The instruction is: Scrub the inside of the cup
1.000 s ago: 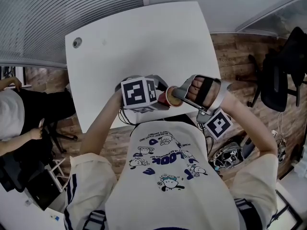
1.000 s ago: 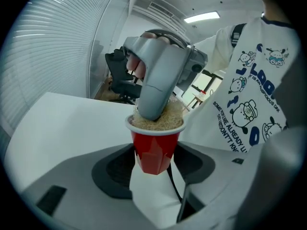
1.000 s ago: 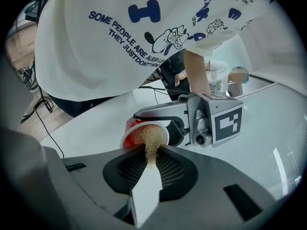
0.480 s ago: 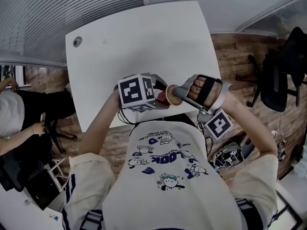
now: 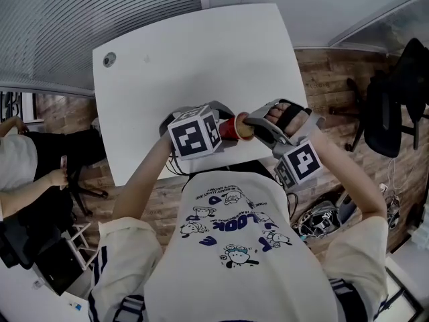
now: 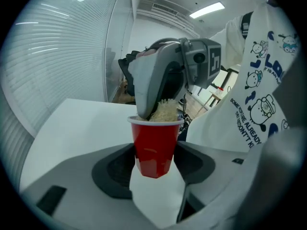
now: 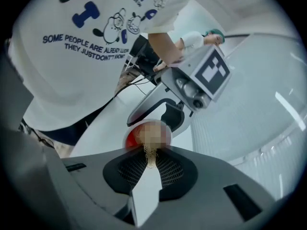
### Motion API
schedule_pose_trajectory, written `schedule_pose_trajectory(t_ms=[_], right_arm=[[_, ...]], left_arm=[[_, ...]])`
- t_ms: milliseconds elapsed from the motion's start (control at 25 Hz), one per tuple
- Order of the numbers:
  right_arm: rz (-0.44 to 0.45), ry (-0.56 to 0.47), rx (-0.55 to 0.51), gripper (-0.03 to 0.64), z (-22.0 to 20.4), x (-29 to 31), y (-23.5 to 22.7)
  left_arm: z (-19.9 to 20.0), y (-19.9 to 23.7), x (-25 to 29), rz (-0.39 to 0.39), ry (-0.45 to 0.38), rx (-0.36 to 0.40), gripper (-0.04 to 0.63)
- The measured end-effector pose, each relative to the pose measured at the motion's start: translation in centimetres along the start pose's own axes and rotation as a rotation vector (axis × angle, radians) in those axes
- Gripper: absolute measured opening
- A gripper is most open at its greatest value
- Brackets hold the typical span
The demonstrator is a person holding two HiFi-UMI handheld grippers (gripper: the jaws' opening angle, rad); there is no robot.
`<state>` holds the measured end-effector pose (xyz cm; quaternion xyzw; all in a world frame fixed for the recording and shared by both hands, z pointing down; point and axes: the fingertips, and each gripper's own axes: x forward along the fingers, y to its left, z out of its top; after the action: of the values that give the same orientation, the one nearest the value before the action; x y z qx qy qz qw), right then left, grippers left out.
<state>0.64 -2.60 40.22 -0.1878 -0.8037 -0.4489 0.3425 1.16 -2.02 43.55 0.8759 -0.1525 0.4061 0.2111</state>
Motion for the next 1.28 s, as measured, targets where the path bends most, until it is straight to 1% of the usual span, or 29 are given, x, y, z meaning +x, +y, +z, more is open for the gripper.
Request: schedule_pose_trajectory(t_ms=[120,280,360,480,560,640,760,840,920,1000,1120,1280], right_arm=[[0.053,-0.006,0.174,0.055,-0.4,0.4,0.2],[0.091,-0.008,0.360,0.055,-1.0,0.7,0.4],[0.110,-0.013,0.474,0.055,-1.4,0.8,0.4],[0.144,-0.030,0.674,0.055,-1.8,0.9,0.3],[0.167,-0.046,0.807,0.055,-2.0,0.8,0.2],[0.197,-0.069,0.955,0.055,-2.1,0.7,0.2],[0.247,-0.118,1.204,0.055,-2.4,0.5,0.3],[0.277,-0.151,1.332,0.055,-2.5,0.3,0.2],[0.310,-0.171,1.398,0.055,-2.4,0.0,0.4],[0.339,-0.186,1.425,0.054,-2.0,-0.2,0.7],[0.348,-0.202,1.423,0.054,-1.6,-0.4,0.9],[0.336,-0.217,1.420,0.054,-1.2,-0.4,0.9]], left_arm=[[-0.1,0.3,0.1,0.049,0.016,0.031,0.285],[0.1,0.7,0.4,0.112,0.026,0.061,0.285],[0.2,1.1,0.4,0.149,0.026,0.074,0.285],[0.4,1.8,0.4,0.213,0.038,0.114,0.284],[0.5,2.0,0.4,0.242,0.046,0.135,0.284],[0.7,2.2,0.3,0.256,0.045,0.140,0.284],[0.8,2.3,0.2,0.270,0.041,0.149,0.284],[0.9,2.3,0.1,0.283,0.049,0.169,0.284],[0.9,2.2,0.2,0.282,0.063,0.194,0.284],[0.8,1.8,0.3,0.263,0.075,0.215,0.284],[0.7,1.3,0.3,0.244,0.078,0.227,0.282],[0.4,1.1,0.1,0.243,0.068,0.217,0.282]])
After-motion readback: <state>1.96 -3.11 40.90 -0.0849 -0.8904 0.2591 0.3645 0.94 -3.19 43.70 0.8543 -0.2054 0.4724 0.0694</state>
